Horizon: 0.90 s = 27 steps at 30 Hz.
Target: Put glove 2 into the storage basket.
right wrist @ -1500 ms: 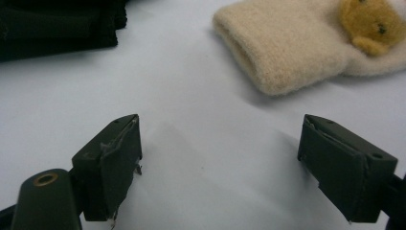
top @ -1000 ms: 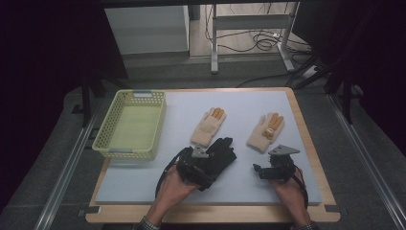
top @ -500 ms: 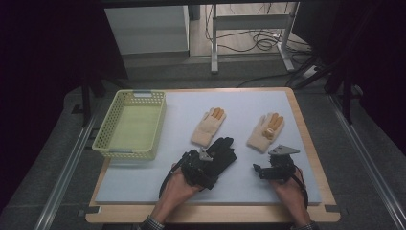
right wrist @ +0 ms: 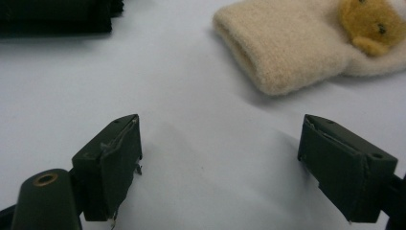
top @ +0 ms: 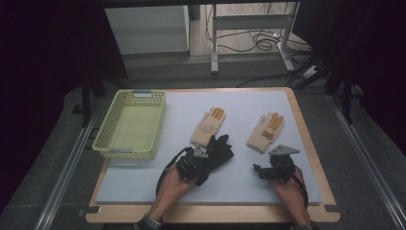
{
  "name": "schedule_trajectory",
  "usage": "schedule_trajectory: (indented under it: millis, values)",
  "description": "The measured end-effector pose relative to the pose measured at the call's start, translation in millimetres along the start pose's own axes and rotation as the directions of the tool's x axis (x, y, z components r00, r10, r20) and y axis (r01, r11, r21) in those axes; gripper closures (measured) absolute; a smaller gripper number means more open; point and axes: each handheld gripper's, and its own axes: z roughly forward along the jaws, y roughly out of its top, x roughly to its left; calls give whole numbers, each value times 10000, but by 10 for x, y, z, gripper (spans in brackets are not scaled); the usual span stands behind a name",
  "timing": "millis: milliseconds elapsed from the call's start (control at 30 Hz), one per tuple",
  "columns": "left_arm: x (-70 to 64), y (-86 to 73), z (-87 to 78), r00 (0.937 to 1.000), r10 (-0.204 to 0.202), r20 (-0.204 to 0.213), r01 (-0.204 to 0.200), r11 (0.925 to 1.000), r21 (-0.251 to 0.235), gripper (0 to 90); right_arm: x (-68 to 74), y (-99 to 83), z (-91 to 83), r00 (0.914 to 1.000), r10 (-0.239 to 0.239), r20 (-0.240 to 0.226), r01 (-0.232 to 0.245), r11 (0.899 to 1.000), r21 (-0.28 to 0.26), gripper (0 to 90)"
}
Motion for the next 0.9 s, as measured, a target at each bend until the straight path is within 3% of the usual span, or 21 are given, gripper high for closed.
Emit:
schedule_trajectory:
  millis: [167, 433, 700, 733, 900]
  values:
    - [10, 28, -46, 9998, -74, 177, 76, 9999, -139, 660, 0, 0, 0, 10000, -3, -1, 3, 10000, -3, 149]
    - [31, 177, -215, 9999, -29, -115, 23, 9987, -517, 654, 0, -1, -1, 10000, 1, -1, -1, 10000, -4, 149]
    - [161, 366, -414, 9975, -66, -701, 27, 9984, -562, 649, 0, 0, -1, 10000, 9, -4, -9, 10000, -8, 148]
    - [208, 409, -461, 9955, -99, -939, 50, 9986, -528, 648, 0, 0, -1, 10000, 17, -7, -17, 10000, -7, 149]
    - [342, 467, -557, 9907, -342, -1317, 269, 9980, -564, 648, -1, -1, -1, 10000, 2, -3, -2, 10000, -13, 148]
